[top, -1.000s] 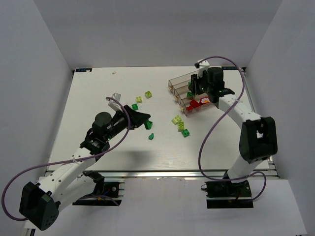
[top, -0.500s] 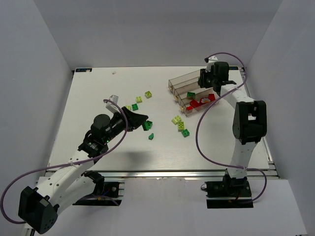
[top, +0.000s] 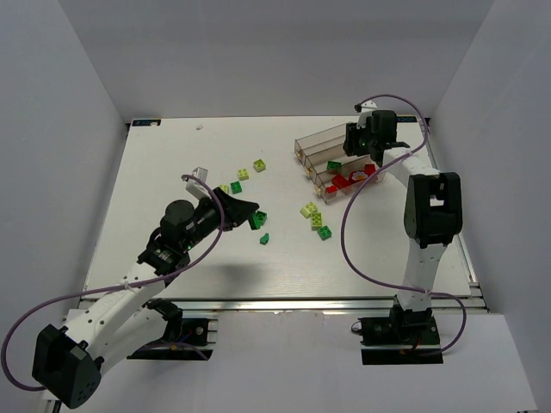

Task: Sort the legos into containers by color

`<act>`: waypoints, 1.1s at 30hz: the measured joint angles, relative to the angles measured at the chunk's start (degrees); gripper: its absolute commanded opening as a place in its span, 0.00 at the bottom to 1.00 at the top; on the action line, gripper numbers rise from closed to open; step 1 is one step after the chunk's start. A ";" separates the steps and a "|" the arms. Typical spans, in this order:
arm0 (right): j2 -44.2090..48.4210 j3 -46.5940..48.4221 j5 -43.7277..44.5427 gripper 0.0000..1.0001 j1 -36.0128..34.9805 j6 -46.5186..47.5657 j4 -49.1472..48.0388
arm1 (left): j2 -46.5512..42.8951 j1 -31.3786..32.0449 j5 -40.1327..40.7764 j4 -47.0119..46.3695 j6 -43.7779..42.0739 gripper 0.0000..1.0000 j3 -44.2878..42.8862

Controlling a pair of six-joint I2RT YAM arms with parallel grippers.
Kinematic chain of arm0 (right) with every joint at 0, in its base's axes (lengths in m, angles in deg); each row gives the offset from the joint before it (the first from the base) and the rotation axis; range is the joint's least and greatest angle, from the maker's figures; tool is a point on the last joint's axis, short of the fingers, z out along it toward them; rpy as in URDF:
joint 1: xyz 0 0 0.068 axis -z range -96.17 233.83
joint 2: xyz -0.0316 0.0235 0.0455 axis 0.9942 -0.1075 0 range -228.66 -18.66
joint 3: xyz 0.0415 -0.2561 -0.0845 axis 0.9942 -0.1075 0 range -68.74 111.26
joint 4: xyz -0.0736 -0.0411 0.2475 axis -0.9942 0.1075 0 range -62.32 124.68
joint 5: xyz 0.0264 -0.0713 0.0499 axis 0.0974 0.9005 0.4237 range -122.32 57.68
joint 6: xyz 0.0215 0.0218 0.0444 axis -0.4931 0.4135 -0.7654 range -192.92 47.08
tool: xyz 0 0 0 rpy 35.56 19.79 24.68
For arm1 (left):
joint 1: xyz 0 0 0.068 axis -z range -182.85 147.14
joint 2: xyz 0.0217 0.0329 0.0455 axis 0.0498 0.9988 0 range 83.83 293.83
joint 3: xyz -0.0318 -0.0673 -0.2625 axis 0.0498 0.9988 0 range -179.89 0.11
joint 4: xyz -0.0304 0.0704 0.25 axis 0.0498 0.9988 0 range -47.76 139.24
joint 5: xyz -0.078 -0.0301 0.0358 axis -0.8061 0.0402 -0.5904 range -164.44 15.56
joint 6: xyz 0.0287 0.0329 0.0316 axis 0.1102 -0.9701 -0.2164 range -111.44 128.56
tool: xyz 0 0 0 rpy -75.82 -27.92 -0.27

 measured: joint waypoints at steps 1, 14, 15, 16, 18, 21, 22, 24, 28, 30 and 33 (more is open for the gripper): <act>-0.02 0.00 -0.13 0.57 0.13 0.00 -0.02 | 0.15 0.00 0.00 0.00 0.00 0.00 0.00; 0.15 0.00 -6.88 0.89 1.95 1.81 1.25 | 4.72 0.00 -0.11 -0.07 -0.48 0.00 -1.18; 0.50 -0.02 -9.53 0.89 2.45 2.86 2.19 | 5.73 0.00 -0.22 -0.07 -0.66 0.00 -1.97; 1.14 -0.17 -12.87 0.89 3.08 4.48 3.50 | 6.88 0.00 -0.44 -0.22 -0.94 0.00 -2.95; 4.02 -1.88 -19.04 0.90 4.37 7.58 5.20 | 9.97 0.00 -0.92 -0.52 -1.62 0.00 -5.46; 11.72 -6.25 -27.63 0.87 5.99 12.68 8.11 | 15.72 0.00 -1.92 -1.31 -2.93 0.00 -9.90; 14.60 -7.50 -29.99 0.84 6.43 14.16 9.05 | 18.25 0.00 -2.29 -1.53 -3.52 0.00 -11.80; 20.98 -9.90 -34.82 0.72 6.95 17.53 10.21 | 23.28 0.00 -3.04 -2.10 -4.52 0.00 -15.69; 31.39 -15.23 -41.38 0.37 7.61 21.20 10.95 | 33.68 0.02 -4.42 -2.62 -6.71 0.00 -24.65; 35.19 -17.88 -43.65 0.10 8.46 23.04 12.00 | 39.56 0.11 -4.72 -2.89 -7.72 0.00 -30.01; 37.59 -19.45 -46.21 0.00 10.16 24.57 15.78 | 47.45 0.24 -4.83 -2.54 -9.18 0.00 -37.75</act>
